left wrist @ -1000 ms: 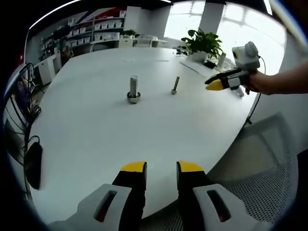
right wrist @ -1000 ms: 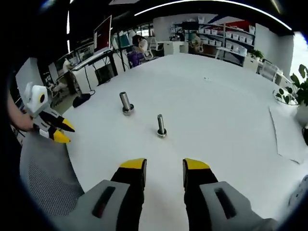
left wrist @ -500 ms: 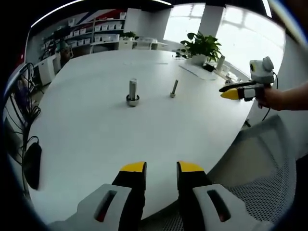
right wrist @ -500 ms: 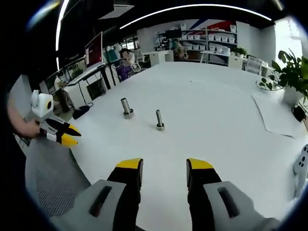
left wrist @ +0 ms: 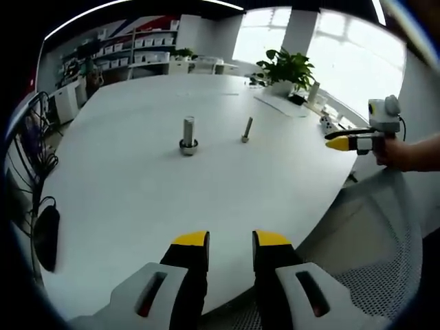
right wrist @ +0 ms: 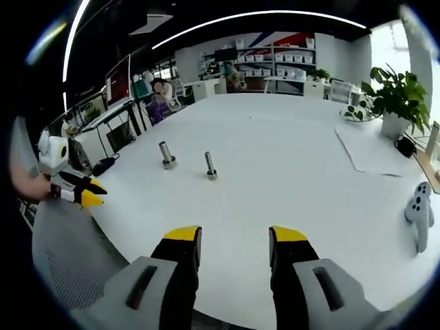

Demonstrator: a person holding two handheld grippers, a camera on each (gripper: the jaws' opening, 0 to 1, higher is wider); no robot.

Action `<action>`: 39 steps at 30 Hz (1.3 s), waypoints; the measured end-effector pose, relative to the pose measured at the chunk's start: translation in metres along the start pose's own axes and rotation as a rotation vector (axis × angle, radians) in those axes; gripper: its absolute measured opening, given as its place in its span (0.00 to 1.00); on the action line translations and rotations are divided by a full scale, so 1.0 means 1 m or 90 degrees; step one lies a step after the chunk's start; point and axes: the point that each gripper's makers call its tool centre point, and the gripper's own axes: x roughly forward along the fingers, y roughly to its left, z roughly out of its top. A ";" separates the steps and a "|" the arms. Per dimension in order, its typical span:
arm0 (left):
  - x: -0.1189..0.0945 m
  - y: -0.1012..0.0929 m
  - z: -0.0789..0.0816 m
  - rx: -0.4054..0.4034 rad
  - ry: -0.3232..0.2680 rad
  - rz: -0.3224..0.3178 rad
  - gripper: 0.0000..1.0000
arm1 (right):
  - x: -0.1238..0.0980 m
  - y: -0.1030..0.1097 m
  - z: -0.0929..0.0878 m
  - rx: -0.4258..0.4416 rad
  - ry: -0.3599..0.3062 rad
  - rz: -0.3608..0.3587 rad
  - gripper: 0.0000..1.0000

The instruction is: Place the washer onto the threaded stud by aligning its center hole with the stud, sliding it down to the base, and recovering from edge contact or off-axis alignment until the washer reaches the visible bottom stop.

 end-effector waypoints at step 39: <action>-0.005 0.021 0.003 -0.014 -0.010 0.070 0.23 | 0.003 0.012 -0.019 -0.045 0.026 0.023 0.41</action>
